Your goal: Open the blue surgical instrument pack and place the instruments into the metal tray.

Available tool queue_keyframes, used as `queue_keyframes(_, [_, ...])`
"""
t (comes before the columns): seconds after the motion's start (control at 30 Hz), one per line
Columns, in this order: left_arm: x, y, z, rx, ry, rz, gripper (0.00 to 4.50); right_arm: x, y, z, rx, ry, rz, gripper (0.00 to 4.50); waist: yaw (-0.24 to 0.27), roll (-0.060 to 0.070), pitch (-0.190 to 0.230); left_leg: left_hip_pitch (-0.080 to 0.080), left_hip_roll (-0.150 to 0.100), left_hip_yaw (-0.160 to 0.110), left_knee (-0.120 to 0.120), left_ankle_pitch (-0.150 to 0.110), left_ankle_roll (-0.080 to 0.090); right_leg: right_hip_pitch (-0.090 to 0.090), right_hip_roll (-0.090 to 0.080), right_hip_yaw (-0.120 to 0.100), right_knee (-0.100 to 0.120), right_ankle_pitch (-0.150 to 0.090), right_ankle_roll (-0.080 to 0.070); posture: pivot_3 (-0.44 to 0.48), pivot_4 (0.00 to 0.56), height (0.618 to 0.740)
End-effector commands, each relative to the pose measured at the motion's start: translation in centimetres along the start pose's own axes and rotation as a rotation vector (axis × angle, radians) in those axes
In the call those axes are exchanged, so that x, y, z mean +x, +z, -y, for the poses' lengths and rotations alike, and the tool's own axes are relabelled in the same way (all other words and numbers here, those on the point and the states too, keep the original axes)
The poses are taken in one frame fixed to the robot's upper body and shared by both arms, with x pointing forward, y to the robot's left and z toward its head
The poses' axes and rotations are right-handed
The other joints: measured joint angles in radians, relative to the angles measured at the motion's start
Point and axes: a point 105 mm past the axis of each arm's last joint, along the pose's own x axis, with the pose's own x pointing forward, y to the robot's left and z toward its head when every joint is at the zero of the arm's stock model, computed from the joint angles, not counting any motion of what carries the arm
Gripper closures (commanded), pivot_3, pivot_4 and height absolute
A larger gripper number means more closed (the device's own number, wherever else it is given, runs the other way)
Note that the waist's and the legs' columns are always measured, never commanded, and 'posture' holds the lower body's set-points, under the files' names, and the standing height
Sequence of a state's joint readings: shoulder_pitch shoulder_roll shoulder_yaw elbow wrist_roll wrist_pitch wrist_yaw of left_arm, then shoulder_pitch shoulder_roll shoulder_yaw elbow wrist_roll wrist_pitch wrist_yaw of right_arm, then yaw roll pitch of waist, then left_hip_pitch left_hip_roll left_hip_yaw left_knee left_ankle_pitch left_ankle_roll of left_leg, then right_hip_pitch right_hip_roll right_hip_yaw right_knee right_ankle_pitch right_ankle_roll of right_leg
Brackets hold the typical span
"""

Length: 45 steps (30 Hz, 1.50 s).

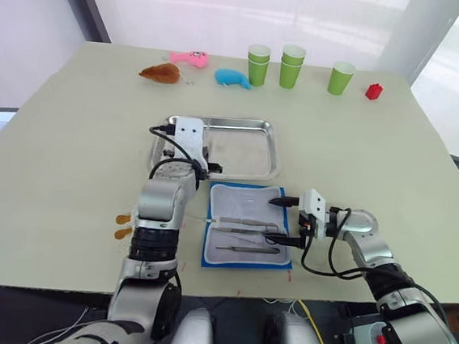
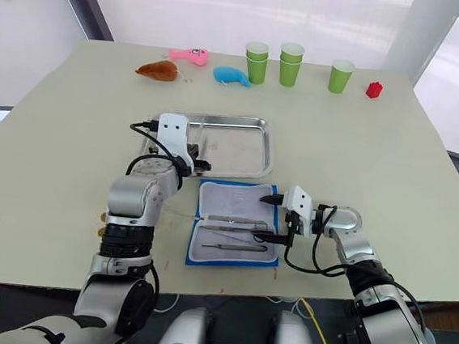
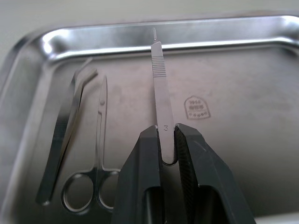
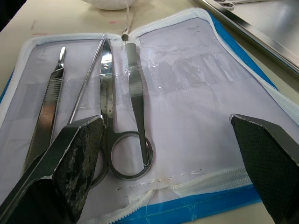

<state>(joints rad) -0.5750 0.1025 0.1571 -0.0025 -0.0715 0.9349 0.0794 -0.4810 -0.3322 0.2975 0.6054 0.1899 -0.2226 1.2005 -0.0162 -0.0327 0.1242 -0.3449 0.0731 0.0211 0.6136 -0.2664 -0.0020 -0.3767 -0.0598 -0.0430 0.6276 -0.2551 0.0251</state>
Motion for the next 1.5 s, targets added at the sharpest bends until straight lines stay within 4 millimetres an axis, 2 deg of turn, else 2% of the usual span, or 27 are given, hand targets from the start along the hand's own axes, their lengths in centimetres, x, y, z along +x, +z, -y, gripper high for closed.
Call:
queue_keyframes(0.03, [0.0, 1.0, -0.4, -0.019, 0.033, 0.031, 4.46, -1.5, -9.2, -4.5, 0.258, 0.043, -0.321, 0.00, 0.000, 0.000, 0.000, 0.000, 0.000, 0.000, 0.000, 0.000, 0.000, 0.000, 0.000, 0.000, 0.000, 0.000, 0.000, 0.000, 0.150, 0.740])
queue_keyframes(0.43, [0.7, 0.1, -0.3, -0.044, 0.023, -0.008, 4.46, -1.5, -9.3, -4.6, 0.261, 0.038, -0.318, 0.00, 0.000, 0.000, 0.000, 0.000, 0.000, 0.001, 0.000, 0.001, -0.002, 0.000, 0.001, -0.001, 0.000, 0.000, -0.001, 0.000, 0.150, 0.740])
queue_keyframes(0.5, [0.7, 0.1, -0.4, -0.042, 0.025, -0.008, 3.51, -1.4, -9.3, -4.7, 0.262, 0.039, -0.317, 0.00, 0.000, 0.000, 0.000, 0.000, 0.000, 0.001, 0.000, 0.001, -0.002, 0.000, 0.001, -0.002, 0.000, 0.000, -0.001, 0.000, 0.150, 0.740])
queue_keyframes(0.57, [0.7, 0.2, -0.6, -0.037, 0.037, -0.004, 3.02, -1.4, -9.3, -4.7, 0.263, 0.040, -0.316, 0.00, 0.000, 0.000, 0.000, 0.000, 0.000, 0.001, 0.000, 0.001, -0.003, 0.000, 0.001, -0.002, 0.000, 0.000, -0.001, 0.000, 0.150, 0.740])
queue_keyframes(0.6, [0.6, 0.3, -0.7, -0.034, 0.042, -0.002, 2.48, -1.4, -9.2, -4.7, 0.263, 0.040, -0.315, 0.00, 0.000, 0.000, 0.000, 0.000, 0.000, 0.000, 0.000, 0.001, -0.003, 0.000, 0.001, -0.002, 0.000, 0.000, -0.001, 0.000, 0.150, 0.740])
queue_keyframes(0.63, [0.6, 0.4, -0.7, -0.031, 0.044, 0.001, 2.20, -1.3, -9.2, -4.7, 0.263, 0.040, -0.315, 0.00, 0.000, 0.000, 0.000, 0.000, 0.000, 0.000, 0.000, 0.001, -0.003, 0.000, 0.001, -0.002, 0.000, 0.000, -0.001, 0.000, 0.150, 0.740])
queue_keyframes(0.8, [0.2, 1.2, -0.9, -0.008, 0.047, 0.033, 2.20, -1.3, -9.2, -4.7, 0.263, 0.041, -0.314, 0.00, 0.000, 0.000, 0.000, 0.000, 0.000, 0.000, 0.000, 0.001, -0.003, 0.000, 0.001, -0.002, 0.000, 0.000, -0.001, 0.000, 0.150, 0.740])
queue_keyframes(0.9, [-0.3, 3.2, -0.5, -0.008, 0.009, 0.112, 2.20, -1.3, -9.3, -4.7, 0.265, 0.041, -0.313, 0.00, 0.000, 0.000, 0.000, 0.000, 0.000, 0.000, 0.000, 0.001, -0.003, 0.000, 0.001, -0.002, 0.000, 0.000, -0.001, 0.000, 0.150, 0.740])
queue_keyframes(1.03, [-1.3, 5.3, 1.5, 0.036, -0.154, 0.220, 2.20, -1.2, -9.2, -4.7, 0.266, 0.040, -0.312, 0.00, 0.000, 0.000, 0.000, 0.000, 0.000, 0.001, 0.000, -0.001, -0.007, 0.000, 0.001, -0.002, 0.000, 0.000, -0.001, 0.000, 0.150, 0.740])
queue_keyframes(1.17, [-2.9, 5.3, 3.9, 0.062, -0.404, 0.231, 2.20, -1.2, -9.2, -4.6, 0.268, 0.039, -0.309, 0.00, -0.001, 0.001, 0.000, 0.000, 0.000, 0.001, 0.000, 0.000, -0.008, 0.000, 0.001, -0.002, 0.000, 0.000, -0.001, 0.000, 0.150, 0.740])
queue_keyframes(1.27, [-4.9, 5.9, 5.6, 0.140, -0.605, 0.279, 2.20, -1.2, -9.2, -4.6, 0.269, 0.037, -0.308, 0.00, -0.002, 0.001, 0.001, 0.000, 0.000, 0.001, 0.000, 0.000, -0.008, 0.000, 0.001, -0.002, 0.000, 0.000, -0.002, 0.000, 0.150, 0.740])
queue_keyframes(1.33, [-6.1, 5.7, 5.7, 0.209, -0.716, 0.280, 2.20, -1.2, -9.2, -4.5, 0.270, 0.032, -0.307, 0.00, -0.002, 0.001, 0.001, 0.000, 0.000, 0.000, 0.000, 0.000, -0.008, 0.000, 0.002, -0.002, 0.000, -0.002, -0.005, 0.000, 0.150, 0.740])
queue_keyframes(1.5, [-8.9, 5.1, 4.6, 0.300, -0.957, 0.256, 2.20, -1.3, -9.0, -4.0, 0.265, 0.019, -0.303, 0.00, -0.002, 0.002, 0.001, 0.000, 0.001, -0.001, 0.000, 0.000, -0.008, -0.001, 0.003, -0.001, 0.000, -0.001, -0.006, 0.000, 0.150, 0.740])
